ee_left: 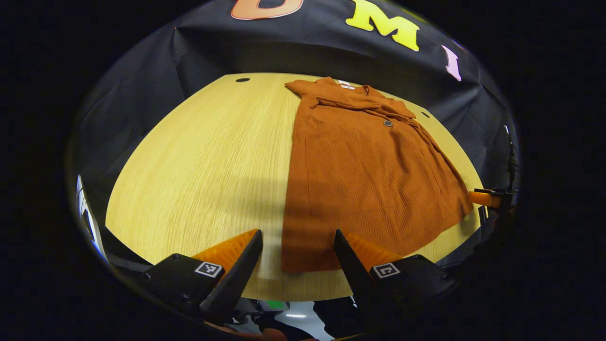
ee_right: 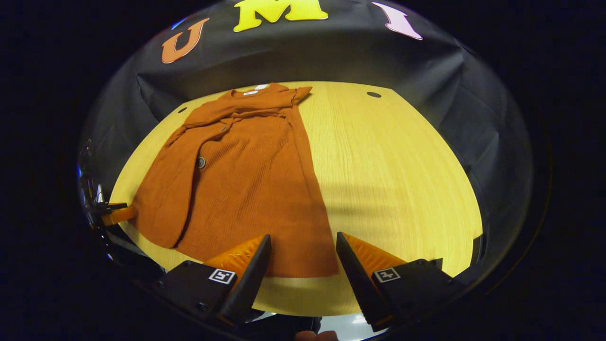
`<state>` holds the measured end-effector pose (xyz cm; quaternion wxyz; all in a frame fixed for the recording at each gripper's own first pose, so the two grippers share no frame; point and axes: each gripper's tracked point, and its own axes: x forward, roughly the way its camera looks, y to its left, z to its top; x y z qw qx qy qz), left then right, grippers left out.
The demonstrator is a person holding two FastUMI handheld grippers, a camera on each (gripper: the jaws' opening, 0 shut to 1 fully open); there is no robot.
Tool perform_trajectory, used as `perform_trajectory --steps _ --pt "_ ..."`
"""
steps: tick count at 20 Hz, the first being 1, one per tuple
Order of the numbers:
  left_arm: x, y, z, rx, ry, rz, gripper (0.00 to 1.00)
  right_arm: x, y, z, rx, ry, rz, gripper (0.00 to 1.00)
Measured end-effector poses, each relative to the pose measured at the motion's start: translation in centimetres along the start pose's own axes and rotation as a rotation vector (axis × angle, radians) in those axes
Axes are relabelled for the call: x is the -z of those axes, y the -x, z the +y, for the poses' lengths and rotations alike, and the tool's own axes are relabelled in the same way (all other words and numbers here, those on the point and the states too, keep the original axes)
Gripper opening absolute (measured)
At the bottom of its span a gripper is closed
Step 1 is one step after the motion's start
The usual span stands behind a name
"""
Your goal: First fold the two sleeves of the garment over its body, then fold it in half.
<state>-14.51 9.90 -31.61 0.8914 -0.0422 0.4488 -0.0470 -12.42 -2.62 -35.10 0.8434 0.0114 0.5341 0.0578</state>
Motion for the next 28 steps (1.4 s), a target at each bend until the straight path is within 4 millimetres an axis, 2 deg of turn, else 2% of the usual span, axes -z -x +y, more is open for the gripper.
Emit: perform_trajectory --steps 3,6,8,9,10,11,12,13,15,16,17,19,22,26,28 --pt "0.0 -0.2 0.2 -0.03 0.001 0.002 0.99 0.9 -1.2 0.0 0.013 -0.013 0.046 0.9" --pt "0.2 -0.4 0.8 -0.076 -0.031 0.015 0.99 1.0 -1.3 -0.5 0.044 -0.014 0.062 0.9" --pt "0.0 -0.4 1.4 -0.093 -0.035 0.017 0.96 0.7 -1.5 -1.0 0.043 -0.032 0.06 0.74" --pt "-0.1 -0.5 1.6 -0.095 -0.027 0.025 0.9 0.5 -1.0 -1.2 0.047 -0.05 0.065 0.58" --pt "0.0 -0.5 1.7 -0.095 -0.024 0.026 0.92 0.5 -1.4 -1.2 0.037 -0.069 0.066 0.41" --pt "0.0 0.0 1.7 -0.099 -0.022 0.032 0.79 0.5 -1.4 -1.1 0.039 -0.077 0.076 0.27" --pt "0.1 -0.4 0.8 -0.084 -0.022 0.032 0.65 0.5 -1.5 -0.9 0.038 -0.073 0.082 0.13" --pt "-0.1 -0.3 0.4 -0.083 -0.028 0.037 0.45 0.2 -1.5 -0.7 0.034 -0.069 0.079 0.12" --pt "-0.3 0.5 -0.7 -0.072 -0.031 0.038 0.04 0.1 -1.4 -0.4 0.029 -0.061 0.092 0.01" --pt "-0.8 0.4 -1.4 -0.053 -0.011 0.028 0.03 -0.2 -1.2 -0.3 0.022 -0.061 0.087 0.01" --pt "-1.8 1.1 -1.9 -0.037 0.012 0.007 0.03 -0.7 -0.9 -0.1 0.01 -0.068 0.08 0.01" --pt "-4.2 1.8 -2.4 -0.012 0.055 -0.036 0.03 -2.5 -0.1 0.0 -0.01 -0.094 0.048 0.01" --pt "-8.3 3.0 -3.1 0.011 0.078 -0.103 0.03 -6.7 1.4 0.5 -0.052 -0.133 -0.028 0.01" --pt "-13.7 3.9 -4.5 0.045 0.097 -0.182 0.03 -13.9 3.0 1.8 -0.109 -0.133 -0.149 0.01" --pt "-17.1 4.1 -4.9 0.054 0.114 -0.225 0.03 -17.5 3.6 2.6 -0.144 -0.127 -0.193 0.01"
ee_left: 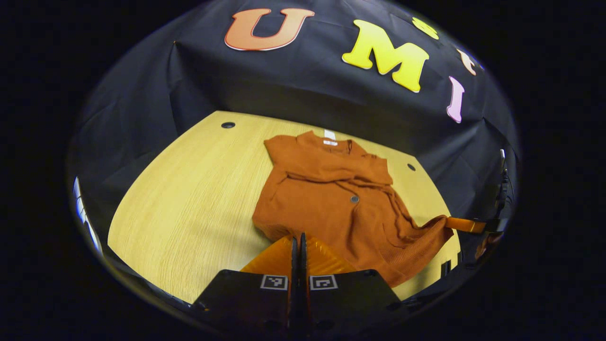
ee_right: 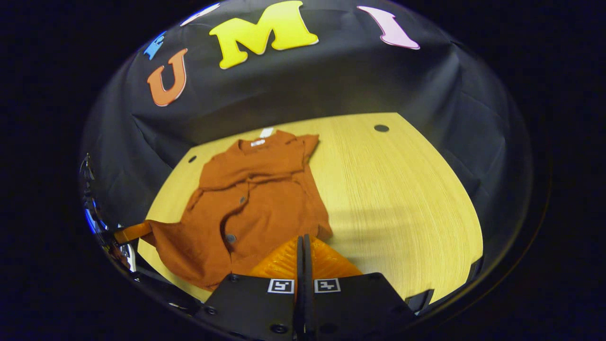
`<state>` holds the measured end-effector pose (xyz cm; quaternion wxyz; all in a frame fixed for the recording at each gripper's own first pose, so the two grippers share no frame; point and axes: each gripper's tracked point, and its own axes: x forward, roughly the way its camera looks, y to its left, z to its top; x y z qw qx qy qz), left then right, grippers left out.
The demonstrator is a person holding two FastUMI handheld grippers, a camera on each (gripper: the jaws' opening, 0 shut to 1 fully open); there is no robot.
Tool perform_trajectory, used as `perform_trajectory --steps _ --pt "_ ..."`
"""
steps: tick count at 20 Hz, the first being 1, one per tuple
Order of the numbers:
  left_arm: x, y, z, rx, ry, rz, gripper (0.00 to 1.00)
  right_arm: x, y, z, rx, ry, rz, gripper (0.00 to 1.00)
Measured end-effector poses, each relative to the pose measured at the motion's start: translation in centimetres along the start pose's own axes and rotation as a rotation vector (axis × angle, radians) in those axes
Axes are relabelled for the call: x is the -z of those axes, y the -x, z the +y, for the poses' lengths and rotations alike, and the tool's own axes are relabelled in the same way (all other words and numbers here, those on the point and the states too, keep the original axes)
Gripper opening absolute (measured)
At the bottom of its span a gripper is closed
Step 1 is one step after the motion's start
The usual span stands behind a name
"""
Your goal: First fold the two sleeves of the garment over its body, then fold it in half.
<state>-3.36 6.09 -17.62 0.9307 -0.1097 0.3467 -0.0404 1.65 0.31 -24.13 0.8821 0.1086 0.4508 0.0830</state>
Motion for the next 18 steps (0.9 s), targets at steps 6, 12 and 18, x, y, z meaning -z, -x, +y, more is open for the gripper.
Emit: perform_trajectory --steps 6,12,18 --pt "-10.6 -3.1 -1.0 0.015 0.004 -0.105 0.03 -11.1 -2.5 2.4 -0.056 0.048 -0.122 0.01" --pt "-19.1 -11.1 -0.3 0.035 0.019 -0.105 0.03 -19.9 -10.0 3.2 -0.061 0.068 -0.149 0.01" --pt "-24.0 -21.0 3.6 -0.07 0.026 -0.073 0.03 -26.0 -21.1 2.4 0.003 0.063 -0.133 0.01"
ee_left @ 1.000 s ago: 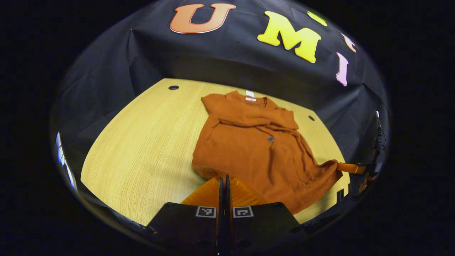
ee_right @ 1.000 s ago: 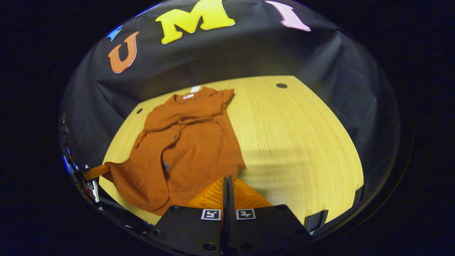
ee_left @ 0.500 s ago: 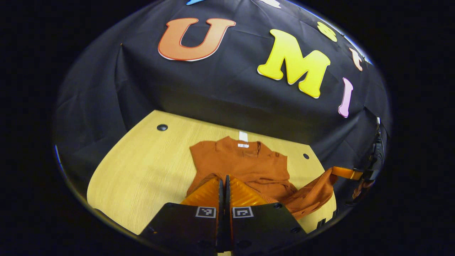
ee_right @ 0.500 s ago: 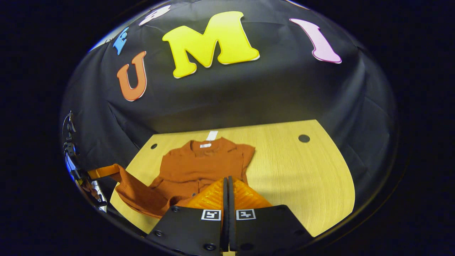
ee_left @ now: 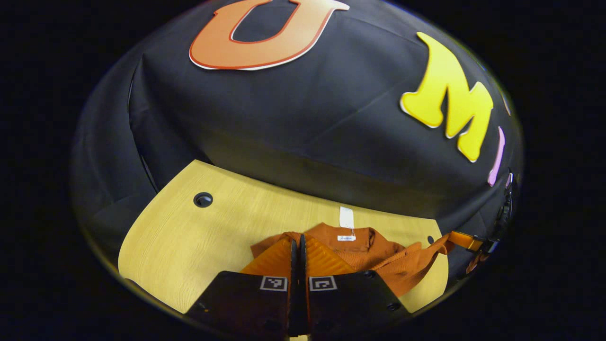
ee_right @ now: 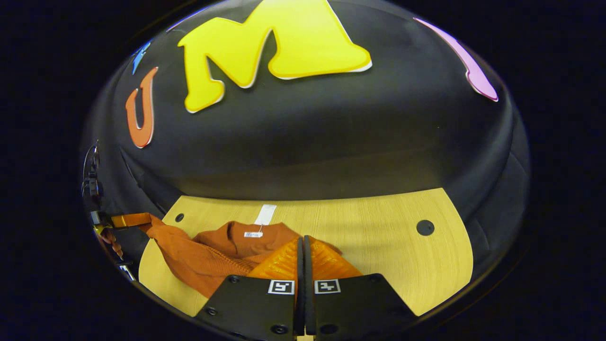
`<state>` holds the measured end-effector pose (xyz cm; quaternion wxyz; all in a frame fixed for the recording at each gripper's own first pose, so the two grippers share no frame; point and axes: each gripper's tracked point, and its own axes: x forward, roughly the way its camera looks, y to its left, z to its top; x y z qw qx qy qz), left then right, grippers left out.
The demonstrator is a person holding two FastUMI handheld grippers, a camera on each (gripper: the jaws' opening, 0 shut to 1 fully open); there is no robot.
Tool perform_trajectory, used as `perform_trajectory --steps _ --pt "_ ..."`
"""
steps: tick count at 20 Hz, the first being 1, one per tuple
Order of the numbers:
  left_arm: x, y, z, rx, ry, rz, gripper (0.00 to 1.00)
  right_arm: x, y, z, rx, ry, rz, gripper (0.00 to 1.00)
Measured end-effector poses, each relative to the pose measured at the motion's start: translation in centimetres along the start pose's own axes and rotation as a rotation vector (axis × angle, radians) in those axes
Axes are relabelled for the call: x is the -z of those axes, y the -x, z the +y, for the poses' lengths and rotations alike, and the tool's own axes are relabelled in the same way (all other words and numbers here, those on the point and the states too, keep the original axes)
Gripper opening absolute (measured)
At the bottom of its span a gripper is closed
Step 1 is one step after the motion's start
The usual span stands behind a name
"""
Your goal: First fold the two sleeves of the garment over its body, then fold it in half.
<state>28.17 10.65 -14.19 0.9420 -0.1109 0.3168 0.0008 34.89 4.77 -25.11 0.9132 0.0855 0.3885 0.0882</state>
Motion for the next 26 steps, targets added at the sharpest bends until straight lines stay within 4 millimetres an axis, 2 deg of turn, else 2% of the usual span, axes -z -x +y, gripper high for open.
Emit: perform_trajectory --steps 3,5,8,10,11,13,14,17,18,19,20,21,22,26 --pt "1.2 -3.8 -0.8 -0.001 -0.071 0.044 0.03 0.5 -4.8 0.1 0.024 0.022 0.038 0.01" --pt "1.7 -5.7 -0.8 -0.03 -0.134 0.063 0.03 1.9 -7.0 0.4 0.047 0.066 0.056 0.01" --pt "1.0 -7.8 -0.4 -0.063 -0.162 0.007 0.03 3.3 -9.8 0.1 0.096 0.05 0.07 0.01" --pt "0.6 -8.8 -0.1 -0.057 -0.18 -0.02 0.04 3.1 -10.5 -1.1 0.134 0.016 0.061 0.05" --pt "0.8 -9.1 -0.4 -0.042 -0.173 -0.017 0.08 3.5 -10.9 -1.4 0.148 0.016 0.066 0.12" --pt "1.3 -9.1 -0.4 -0.045 -0.153 -0.008 0.07 3.9 -10.1 -1.2 0.141 0.017 0.084 0.13" --pt "1.2 -9.0 0.0 -0.067 -0.15 -0.016 0.3 3.8 -10.1 -0.8 0.136 0.02 0.078 0.16" --pt "-0.1 -7.4 1.3 -0.104 -0.133 -0.064 1.0 2.6 -7.9 0.1 0.119 0.031 0.031 0.38" --pt "-0.9 -6.5 1.0 -0.105 -0.132 -0.088 1.0 2.2 -6.7 0.7 0.109 0.029 0.012 0.42" --pt "-1.7 -5.3 1.0 -0.109 -0.136 -0.125 0.99 1.6 -5.3 1.1 0.109 0.028 -0.013 0.52" --pt "-2.6 -3.8 0.7 -0.108 -0.141 -0.158 0.99 0.9 -3.7 1.6 0.095 0.025 -0.05 0.53" --pt "-3.2 -2.2 0.1 -0.1 -0.142 -0.191 0.99 -0.1 -2.0 2.2 0.093 0.033 -0.092 0.64" --pt "-3.9 -0.3 -0.8 -0.083 -0.142 -0.219 0.99 -1.0 -0.1 2.7 0.091 0.048 -0.136 0.7" --pt "-6.1 8.4 -4.7 -0.021 -0.165 -0.391 0.99 -3.7 9.7 5.7 0.049 0.083 -0.286 0.8"
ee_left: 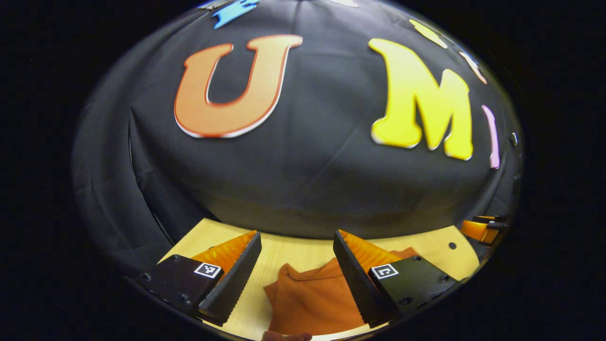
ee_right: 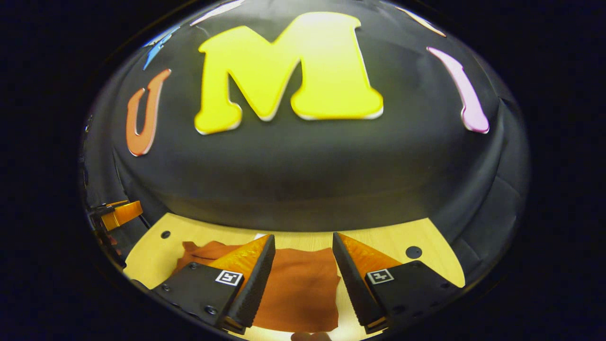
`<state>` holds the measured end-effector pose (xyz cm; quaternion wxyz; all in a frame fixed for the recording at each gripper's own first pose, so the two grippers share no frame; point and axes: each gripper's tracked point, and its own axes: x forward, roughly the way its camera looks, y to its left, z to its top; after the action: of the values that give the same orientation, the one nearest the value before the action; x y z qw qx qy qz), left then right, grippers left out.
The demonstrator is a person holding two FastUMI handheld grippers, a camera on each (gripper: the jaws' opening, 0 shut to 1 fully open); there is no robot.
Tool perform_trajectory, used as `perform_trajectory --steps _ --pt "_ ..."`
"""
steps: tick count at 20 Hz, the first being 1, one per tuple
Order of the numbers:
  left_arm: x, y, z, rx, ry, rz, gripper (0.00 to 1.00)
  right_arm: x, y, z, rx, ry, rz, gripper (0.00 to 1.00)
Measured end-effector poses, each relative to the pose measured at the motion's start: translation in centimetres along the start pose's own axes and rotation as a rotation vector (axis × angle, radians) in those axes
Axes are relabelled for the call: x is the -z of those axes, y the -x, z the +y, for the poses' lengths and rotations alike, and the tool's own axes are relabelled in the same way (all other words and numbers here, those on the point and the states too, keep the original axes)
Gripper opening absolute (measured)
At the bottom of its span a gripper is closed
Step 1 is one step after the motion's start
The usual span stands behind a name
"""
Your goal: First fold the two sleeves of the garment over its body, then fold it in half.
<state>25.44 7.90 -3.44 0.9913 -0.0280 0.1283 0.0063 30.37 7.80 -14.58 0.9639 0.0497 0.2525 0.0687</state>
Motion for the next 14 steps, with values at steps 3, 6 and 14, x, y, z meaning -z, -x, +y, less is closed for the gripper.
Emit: perform_trajectory --steps 3,6,14 --pt "-4.0 5.8 -2.0 0.035 0.022 -0.141 0.99 -4.1 7.5 2.2 -0.038 0.01 -0.136 0.87" --pt "-5.1 10.2 -2.2 0.026 0.015 -0.225 0.98 -6.4 14.8 4.3 -0.078 -0.019 -0.263 0.89" --pt "-4.7 20.2 -4.2 0.018 -0.041 -0.361 0.98 -2.9 24.0 3.2 -0.044 0.042 -0.358 0.93"
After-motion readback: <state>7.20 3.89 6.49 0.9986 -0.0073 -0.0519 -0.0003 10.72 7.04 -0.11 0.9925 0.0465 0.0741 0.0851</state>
